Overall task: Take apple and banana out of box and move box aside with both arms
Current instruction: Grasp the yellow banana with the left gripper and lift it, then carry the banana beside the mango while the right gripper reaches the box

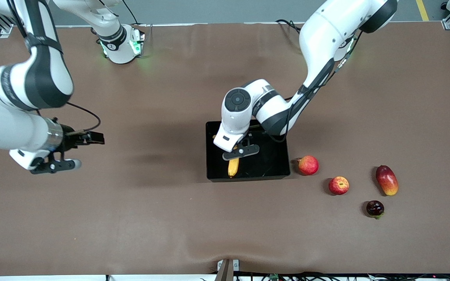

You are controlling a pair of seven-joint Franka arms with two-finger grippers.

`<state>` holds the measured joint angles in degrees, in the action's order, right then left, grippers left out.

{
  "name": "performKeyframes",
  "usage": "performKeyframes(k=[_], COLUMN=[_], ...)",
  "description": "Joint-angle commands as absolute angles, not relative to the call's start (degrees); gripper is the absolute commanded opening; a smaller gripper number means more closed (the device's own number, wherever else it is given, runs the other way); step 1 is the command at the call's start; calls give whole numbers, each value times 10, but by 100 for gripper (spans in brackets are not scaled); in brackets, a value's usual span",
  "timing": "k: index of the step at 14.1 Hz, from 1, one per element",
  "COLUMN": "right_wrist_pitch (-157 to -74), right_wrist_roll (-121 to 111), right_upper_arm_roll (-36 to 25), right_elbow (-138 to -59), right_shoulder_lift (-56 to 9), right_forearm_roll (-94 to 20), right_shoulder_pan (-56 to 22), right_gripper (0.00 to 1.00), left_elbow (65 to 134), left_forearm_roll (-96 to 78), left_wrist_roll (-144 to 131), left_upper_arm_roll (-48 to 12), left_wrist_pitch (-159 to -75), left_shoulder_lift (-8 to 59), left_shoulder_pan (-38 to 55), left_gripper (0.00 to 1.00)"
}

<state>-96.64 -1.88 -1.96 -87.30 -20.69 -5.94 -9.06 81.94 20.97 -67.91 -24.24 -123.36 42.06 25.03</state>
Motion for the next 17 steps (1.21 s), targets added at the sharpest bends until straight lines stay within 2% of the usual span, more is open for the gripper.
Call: performKeyframes(k=[1, 4, 7, 9, 12, 14, 17], right_wrist_pitch=[-999, -1050, -1069, -1093, -1142, -1201, -1296], right_wrist_roll=[-25, -4, 56, 146, 217, 215, 217], right_upper_arm_roll=[-24, -23, -23, -23, -23, -23, -24], right_elbow=[-863, -862, -862, -863, -865, -864, -873], right_shoulder_lift=[-242, -264, -282, -285, -293, -321, -364], right_forearm_roll=[-63, -69, -67, -67, -69, -69, -61], right_shoulder_pan=[-115, -131, -192, -241, -289, -335, -401], right_gripper=[100, 100, 100, 100, 100, 100, 100], left_elbow=[828, 831, 852, 903, 1016, 1083, 1129], left_forearm_roll=[219, 214, 188, 152, 134, 141, 143], left_wrist_roll=[-686, -669, -620, -573, -520, -498, -458], left_upper_arm_roll=[-241, -243, -243, -244, -243, -243, -243], left_wrist_pitch=[-1198, -1150, -1102, -1101, -1101, -1133, -1191], left_shoulder_lift=[371, 317, 259, 210, 150, 142, 156], left_shoulder_pan=[249, 223, 173, 119, 32, -41, -113], left_gripper=[0, 0, 0, 0, 0, 0, 0])
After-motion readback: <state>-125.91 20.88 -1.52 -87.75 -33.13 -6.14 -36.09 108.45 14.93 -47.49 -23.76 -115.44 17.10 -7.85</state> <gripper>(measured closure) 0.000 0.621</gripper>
